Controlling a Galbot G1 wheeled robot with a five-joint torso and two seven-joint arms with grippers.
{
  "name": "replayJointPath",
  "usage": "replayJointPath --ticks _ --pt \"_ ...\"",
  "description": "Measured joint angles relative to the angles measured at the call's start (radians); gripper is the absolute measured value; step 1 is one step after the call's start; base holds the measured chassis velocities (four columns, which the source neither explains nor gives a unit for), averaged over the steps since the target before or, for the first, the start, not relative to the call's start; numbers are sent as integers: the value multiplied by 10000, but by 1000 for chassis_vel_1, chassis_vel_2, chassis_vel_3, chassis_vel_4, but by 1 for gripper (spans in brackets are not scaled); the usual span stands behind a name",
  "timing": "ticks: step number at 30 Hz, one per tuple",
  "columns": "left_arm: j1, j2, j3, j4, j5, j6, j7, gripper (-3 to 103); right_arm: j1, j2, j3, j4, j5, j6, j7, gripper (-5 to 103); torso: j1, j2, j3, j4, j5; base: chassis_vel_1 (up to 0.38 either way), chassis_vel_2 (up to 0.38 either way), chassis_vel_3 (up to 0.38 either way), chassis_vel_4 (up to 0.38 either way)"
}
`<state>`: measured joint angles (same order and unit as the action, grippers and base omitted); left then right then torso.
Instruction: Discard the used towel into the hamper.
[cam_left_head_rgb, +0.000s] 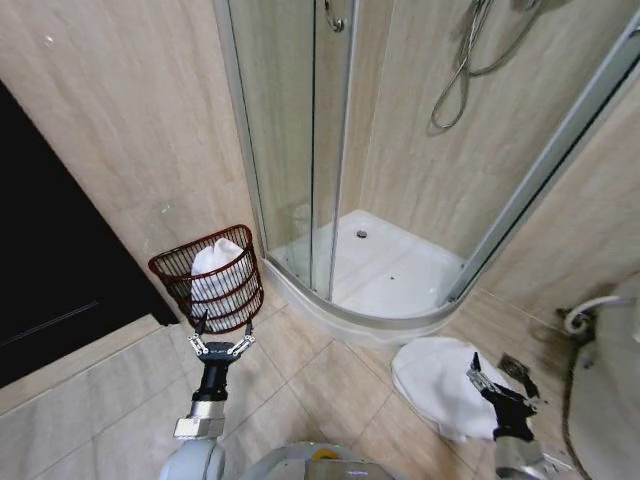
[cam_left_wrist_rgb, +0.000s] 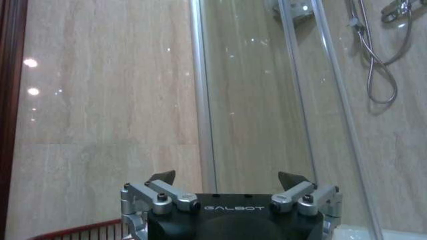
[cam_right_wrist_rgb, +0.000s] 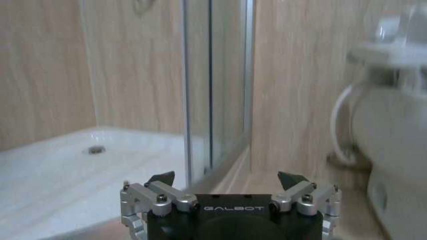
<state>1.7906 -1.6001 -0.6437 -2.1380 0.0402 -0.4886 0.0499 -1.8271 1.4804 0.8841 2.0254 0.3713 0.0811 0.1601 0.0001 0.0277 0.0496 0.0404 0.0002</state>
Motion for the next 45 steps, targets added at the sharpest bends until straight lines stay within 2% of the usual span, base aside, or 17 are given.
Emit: replayJointPath --ticks 2,3,5,6,8,17,31,39,45 --pt "54 -39 -43 -60 6 -8 -14 100 142 -198 -93 -218 589 -998 -5 100 -1 0 -3 -2 -2 0 0 0 0" --pt "54 -39 -43 -60 6 -8 -14 100 142 -198 -93 -218 589 -998 -5 100 -1 0 -3 -2 -2 0 0 0 0" --pt "87 -66 -81 -124 7 -15 -28 100 326 -351 -146 -343 1152 -1982 71 100 -1 1 -3 -2 -1 0 0 0 0" --pt "87 -66 -81 -124 7 -15 -28 100 326 -351 -146 -343 1152 -1982 71 100 -1 1 -3 -2 -1 0 0 0 0" --pt "133 -81 -131 -218 5 -28 -51 100 711 -586 -120 -688 1761 -2963 182 100 -1 1 -4 0 -1 0 0 0 0" --pt "256 -85 -243 -425 -88 -97 -76 100 1741 -1159 30 -2050 2020 -4231 -39 100 -1 0 -3 -1 -3 0 0 0 0" --pt "225 9 -320 -575 -281 -68 -101 100 3108 -1866 102 -4305 1885 -4379 -923 100 -1 0 -2 -1 -3 0 0 0 0" --pt "244 67 -404 -676 -340 -52 -116 100 3430 -1928 3 -5236 1858 -3726 -1445 100 -1 1 -2 -1 -3 0 0 0 0" --pt "244 45 -391 -699 -335 -37 -117 100 3582 -1987 -46 -5614 1775 -3509 -1709 100 -1 0 -2 -1 -4 0 0 0 0"
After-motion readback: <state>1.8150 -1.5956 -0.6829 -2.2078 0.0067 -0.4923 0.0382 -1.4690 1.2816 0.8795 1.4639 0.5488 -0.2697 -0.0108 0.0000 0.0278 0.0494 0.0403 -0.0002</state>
